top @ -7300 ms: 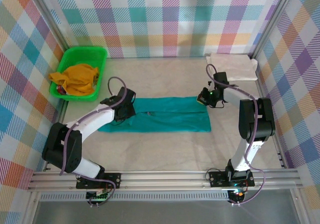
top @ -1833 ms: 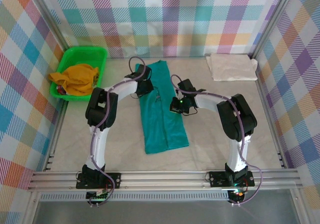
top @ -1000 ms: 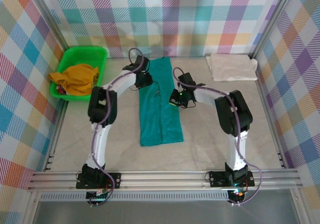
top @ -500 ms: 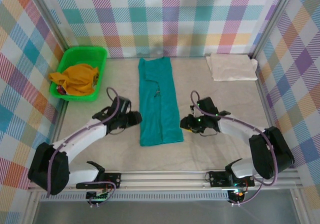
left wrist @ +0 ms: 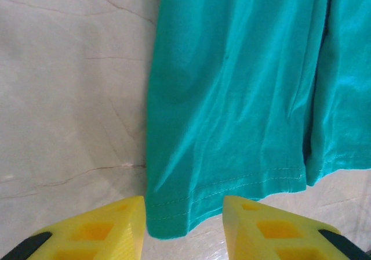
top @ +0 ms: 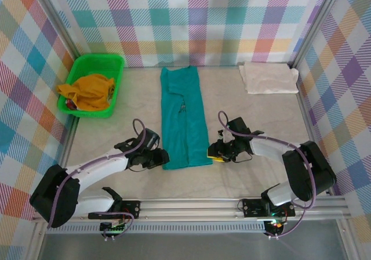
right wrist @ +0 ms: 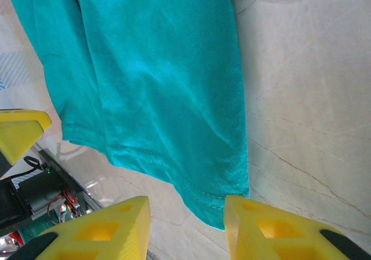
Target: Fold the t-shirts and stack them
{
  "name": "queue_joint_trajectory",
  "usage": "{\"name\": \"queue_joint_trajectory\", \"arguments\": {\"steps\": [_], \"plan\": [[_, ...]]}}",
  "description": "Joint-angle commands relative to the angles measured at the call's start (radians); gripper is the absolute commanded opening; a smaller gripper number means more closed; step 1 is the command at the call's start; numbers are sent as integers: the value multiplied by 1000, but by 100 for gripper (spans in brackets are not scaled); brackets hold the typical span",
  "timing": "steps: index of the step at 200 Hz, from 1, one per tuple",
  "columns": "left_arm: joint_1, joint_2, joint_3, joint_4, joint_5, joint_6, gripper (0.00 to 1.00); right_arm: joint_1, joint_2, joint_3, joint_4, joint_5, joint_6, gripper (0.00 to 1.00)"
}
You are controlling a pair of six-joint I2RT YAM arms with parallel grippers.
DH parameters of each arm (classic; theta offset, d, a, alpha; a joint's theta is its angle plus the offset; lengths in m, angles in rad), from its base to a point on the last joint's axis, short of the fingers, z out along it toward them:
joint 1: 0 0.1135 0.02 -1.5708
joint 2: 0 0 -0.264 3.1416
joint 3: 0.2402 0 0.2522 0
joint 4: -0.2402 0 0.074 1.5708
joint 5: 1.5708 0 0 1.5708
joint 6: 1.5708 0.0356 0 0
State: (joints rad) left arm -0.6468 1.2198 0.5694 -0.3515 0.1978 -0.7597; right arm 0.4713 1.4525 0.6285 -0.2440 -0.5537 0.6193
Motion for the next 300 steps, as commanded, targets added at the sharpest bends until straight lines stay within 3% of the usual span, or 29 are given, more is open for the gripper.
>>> {"name": "queue_joint_trajectory", "arguments": {"steps": [1,67,116,207,300], "plan": [[-20,26,-24,63,1,-25,38,-1,-19,-20,18,-28,-5,39],[-34,84,-26,91,-23,-38,36,12,-14,-41,49,-30,30,40],[-36,-23,-46,-27,-85,-62,36,27,-11,-41,44,-15,32,40],[-43,59,-74,172,-26,-82,37,62,11,-45,74,4,45,40],[-72,46,-37,127,-45,-85,36,72,14,-48,73,32,52,40]]}}
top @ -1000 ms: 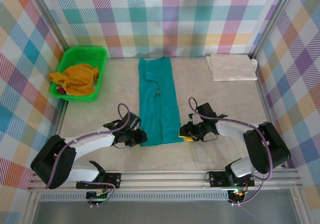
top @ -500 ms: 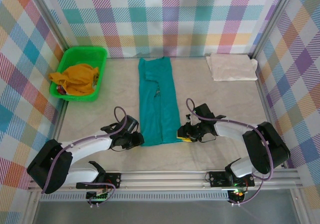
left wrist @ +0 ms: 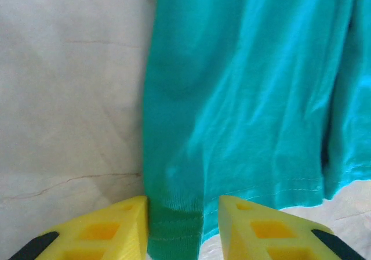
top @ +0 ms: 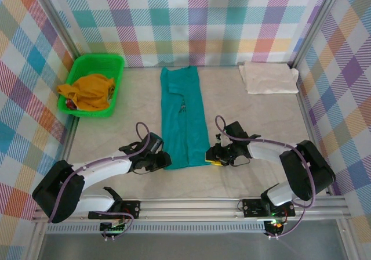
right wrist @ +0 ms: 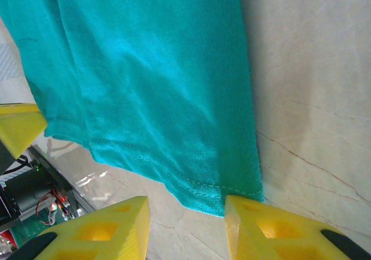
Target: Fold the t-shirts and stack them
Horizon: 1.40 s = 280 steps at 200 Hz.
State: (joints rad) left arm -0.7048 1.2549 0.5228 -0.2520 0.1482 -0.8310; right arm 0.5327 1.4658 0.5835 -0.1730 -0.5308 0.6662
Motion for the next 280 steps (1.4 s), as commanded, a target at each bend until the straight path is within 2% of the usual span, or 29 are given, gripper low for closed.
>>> {"name": "queue_joint_trajectory", "arguments": {"steps": [1,49,62,79,95,113,177,280], "plan": [[-13,12,10,28,5,-14,36,10,0,-3,1,9,5,40],[-17,47,-8,69,7,-21,35,10,-3,-4,-1,17,1,40],[-18,52,-11,86,7,-25,30,12,2,-6,-2,20,1,40],[-21,56,-17,88,-1,-29,17,12,4,-4,-14,26,10,41],[-22,47,-27,85,-10,-37,12,13,-4,3,-39,30,15,43],[-22,29,-39,71,-32,-49,0,18,-23,15,-77,58,12,45],[-21,29,-53,80,-43,-57,0,20,-83,30,-182,142,44,52],[-22,4,-73,69,-67,-68,0,23,-45,91,-134,97,47,52]]}}
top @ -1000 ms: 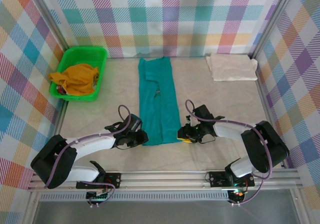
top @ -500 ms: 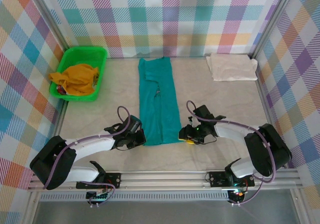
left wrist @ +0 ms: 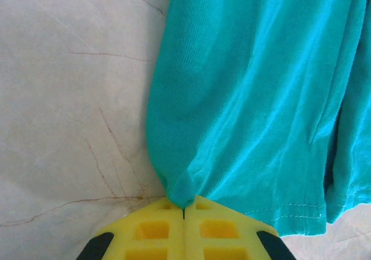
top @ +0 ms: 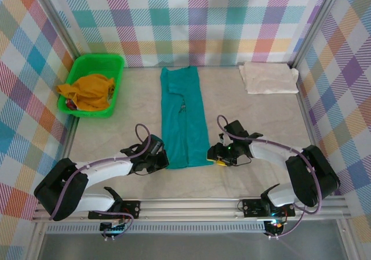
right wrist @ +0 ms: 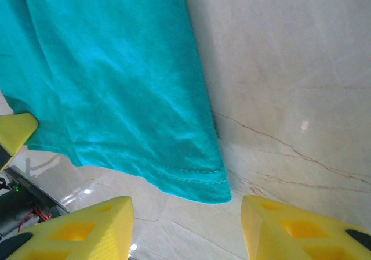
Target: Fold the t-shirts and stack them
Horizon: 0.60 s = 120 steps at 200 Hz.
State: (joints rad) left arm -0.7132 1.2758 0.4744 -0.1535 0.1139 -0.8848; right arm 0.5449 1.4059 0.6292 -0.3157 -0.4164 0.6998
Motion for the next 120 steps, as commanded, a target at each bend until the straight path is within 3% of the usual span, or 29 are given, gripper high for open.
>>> {"name": "queue_joint_trajectory", "arguments": {"steps": [1,56,120], "plan": [[-14,-18,-25,-29,-32,-14,0,10,14,45,9,-17,13,52],[-13,-39,-51,-32,-49,-25,0,10,127,72,39,-17,0,47],[-14,-35,-40,-27,-62,-24,0,13,153,98,60,-47,-21,13]]}}
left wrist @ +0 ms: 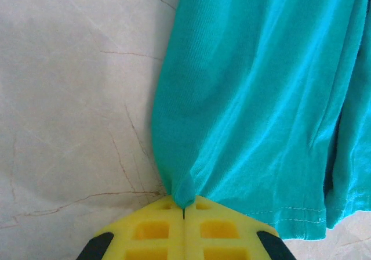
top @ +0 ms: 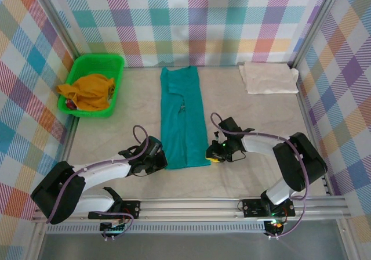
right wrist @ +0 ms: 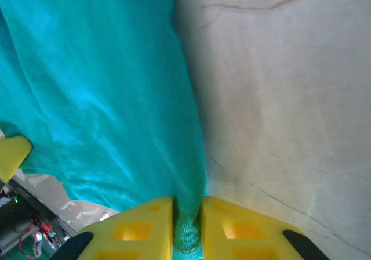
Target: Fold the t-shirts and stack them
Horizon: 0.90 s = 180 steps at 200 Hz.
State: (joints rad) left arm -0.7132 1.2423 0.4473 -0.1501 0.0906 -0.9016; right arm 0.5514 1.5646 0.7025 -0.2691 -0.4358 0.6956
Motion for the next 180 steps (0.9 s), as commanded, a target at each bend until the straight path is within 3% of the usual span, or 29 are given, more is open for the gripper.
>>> {"name": "queue_joint_trajectory", "arguments": {"steps": [1,48,123,180], "plan": [[-14,-2,-13,-31,-40,-7,0,7,-7,25,14,-26,-17,13],[-14,-17,-13,-29,-56,5,0,6,-43,-9,40,-40,-10,0],[-15,-52,-56,-58,-16,3,0,7,-121,-94,33,-60,-16,0],[-17,-251,-134,-118,-37,-30,0,9,-184,-144,59,-80,-8,0]]}}
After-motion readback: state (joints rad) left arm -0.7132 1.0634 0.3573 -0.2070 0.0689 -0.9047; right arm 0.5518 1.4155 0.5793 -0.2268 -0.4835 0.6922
